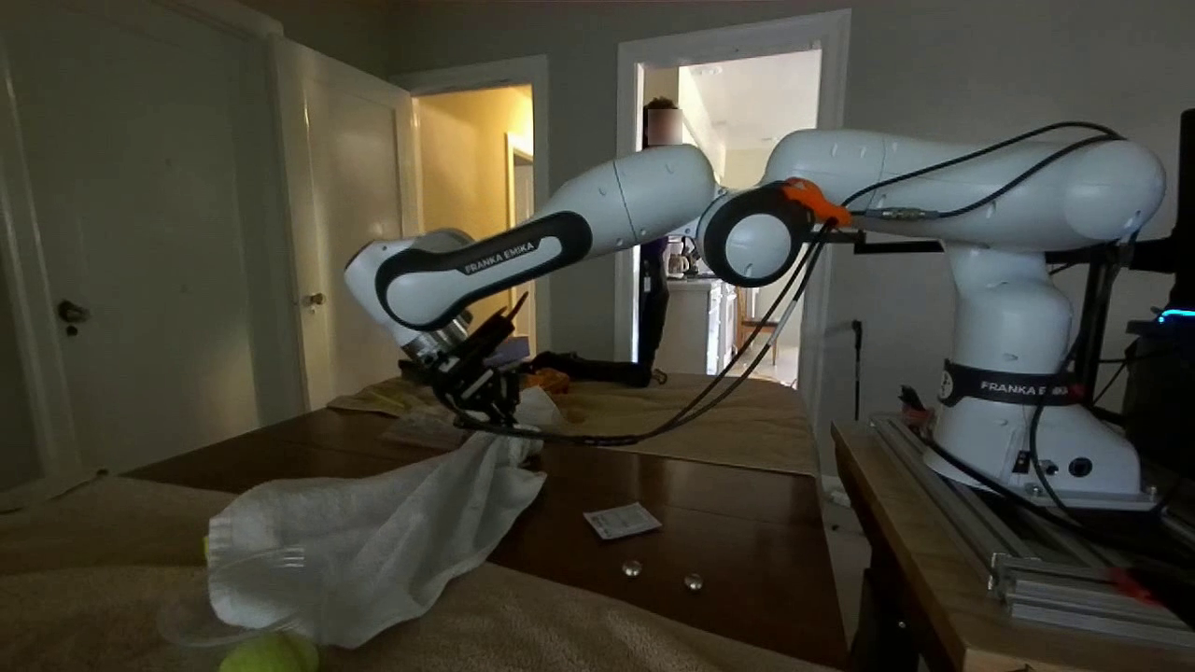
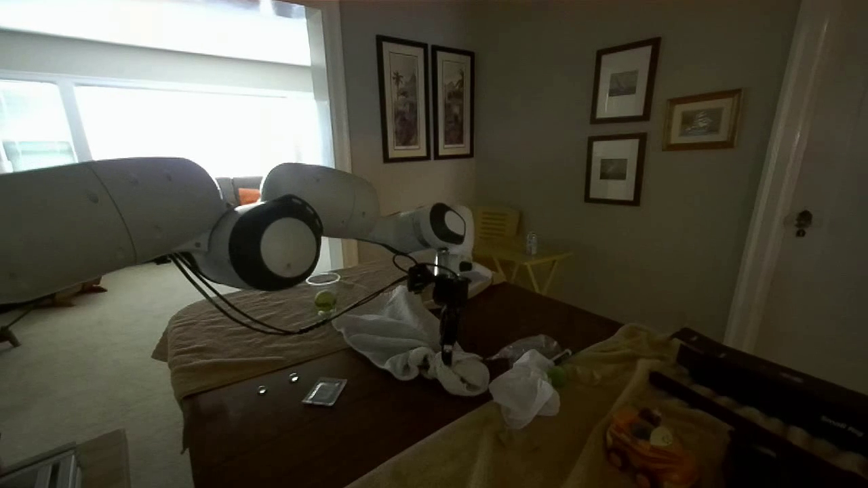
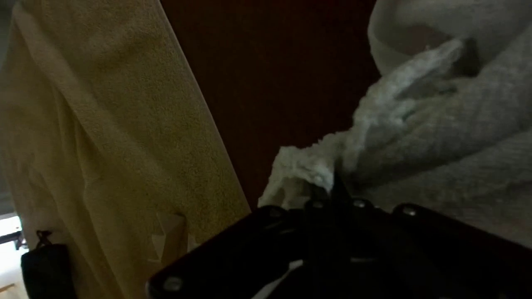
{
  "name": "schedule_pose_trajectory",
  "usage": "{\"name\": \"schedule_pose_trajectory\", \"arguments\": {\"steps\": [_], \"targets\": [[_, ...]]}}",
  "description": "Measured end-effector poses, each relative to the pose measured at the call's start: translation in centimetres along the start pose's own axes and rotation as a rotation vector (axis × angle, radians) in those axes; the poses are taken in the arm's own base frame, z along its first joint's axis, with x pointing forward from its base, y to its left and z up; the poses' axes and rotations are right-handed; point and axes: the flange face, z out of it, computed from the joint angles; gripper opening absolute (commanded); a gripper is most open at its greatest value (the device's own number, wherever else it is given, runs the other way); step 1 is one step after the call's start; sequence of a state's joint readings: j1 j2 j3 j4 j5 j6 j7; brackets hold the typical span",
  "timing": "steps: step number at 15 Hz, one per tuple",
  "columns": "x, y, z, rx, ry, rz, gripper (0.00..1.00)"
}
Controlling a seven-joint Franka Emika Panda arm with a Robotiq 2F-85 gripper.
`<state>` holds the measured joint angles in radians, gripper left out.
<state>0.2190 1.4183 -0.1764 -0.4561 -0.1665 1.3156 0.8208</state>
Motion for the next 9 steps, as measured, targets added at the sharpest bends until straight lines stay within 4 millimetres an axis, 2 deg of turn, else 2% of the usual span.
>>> {"name": "schedule_pose_trajectory", "arguments": {"steps": [2,5,6,7,9], "targets": [[0.7,-0.5,1.5,0.017,-0.002,-0.002,0.01],[1.0,-1.1,1.3,0.051,0.036,-0.020,0.01],[1.0,-1.3,0.9,0.065,0.055,-0.031,0.20],[1.0,-1.6,0.5,0.079,0.074,-0.044,0.30],[0.9,-2.0,-0.3,0.107,0.107,-0.076,0.43]]}}
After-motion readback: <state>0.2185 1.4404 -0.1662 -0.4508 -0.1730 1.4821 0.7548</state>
